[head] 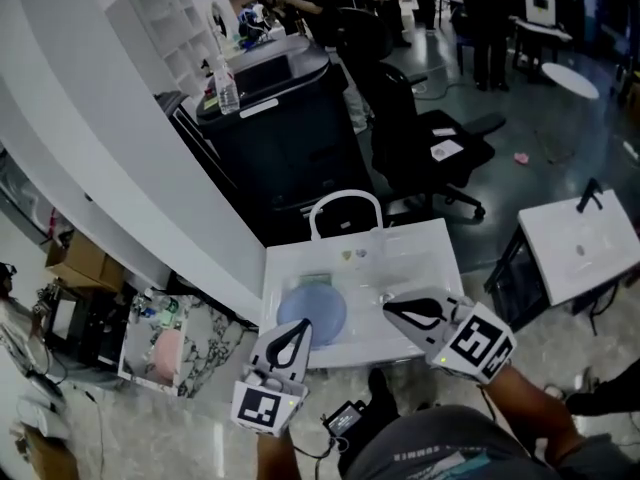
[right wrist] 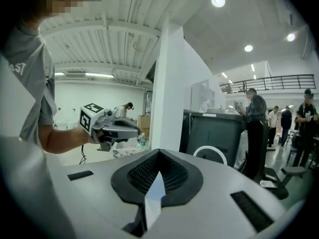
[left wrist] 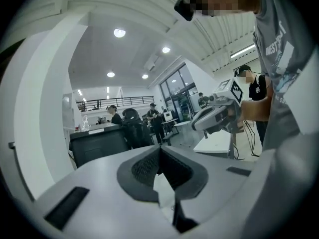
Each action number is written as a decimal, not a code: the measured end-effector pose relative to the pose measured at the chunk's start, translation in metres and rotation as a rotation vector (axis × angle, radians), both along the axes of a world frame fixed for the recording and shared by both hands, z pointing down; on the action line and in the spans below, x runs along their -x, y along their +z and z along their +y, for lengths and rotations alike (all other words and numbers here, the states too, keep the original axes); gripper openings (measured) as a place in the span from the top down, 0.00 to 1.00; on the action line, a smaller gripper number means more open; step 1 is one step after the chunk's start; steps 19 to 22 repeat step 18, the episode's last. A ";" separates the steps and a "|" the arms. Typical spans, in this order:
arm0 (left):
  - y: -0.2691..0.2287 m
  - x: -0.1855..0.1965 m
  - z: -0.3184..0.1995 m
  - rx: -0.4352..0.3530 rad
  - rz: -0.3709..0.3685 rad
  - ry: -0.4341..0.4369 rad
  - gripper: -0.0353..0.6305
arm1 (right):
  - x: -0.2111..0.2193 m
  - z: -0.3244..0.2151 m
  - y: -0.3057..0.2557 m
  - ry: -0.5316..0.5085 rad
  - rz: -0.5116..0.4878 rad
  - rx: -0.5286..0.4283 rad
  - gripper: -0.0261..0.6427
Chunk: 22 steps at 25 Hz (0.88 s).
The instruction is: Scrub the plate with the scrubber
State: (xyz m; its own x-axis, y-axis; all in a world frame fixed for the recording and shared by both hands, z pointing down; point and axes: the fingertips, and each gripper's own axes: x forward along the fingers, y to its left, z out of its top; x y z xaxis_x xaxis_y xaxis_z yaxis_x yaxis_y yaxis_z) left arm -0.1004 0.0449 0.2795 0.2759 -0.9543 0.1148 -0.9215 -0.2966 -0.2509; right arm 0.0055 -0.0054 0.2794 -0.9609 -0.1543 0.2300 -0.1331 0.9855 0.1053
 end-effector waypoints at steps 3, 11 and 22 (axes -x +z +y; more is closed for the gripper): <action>-0.009 -0.014 0.008 -0.018 -0.029 0.019 0.94 | -0.019 0.010 -0.009 0.013 -0.015 -0.017 0.92; -0.018 -0.031 0.028 -0.021 -0.063 0.028 0.94 | -0.050 0.024 -0.019 0.056 -0.053 -0.016 0.92; -0.020 -0.032 0.034 -0.020 -0.075 0.025 0.94 | -0.055 0.026 -0.016 0.061 -0.063 -0.002 0.92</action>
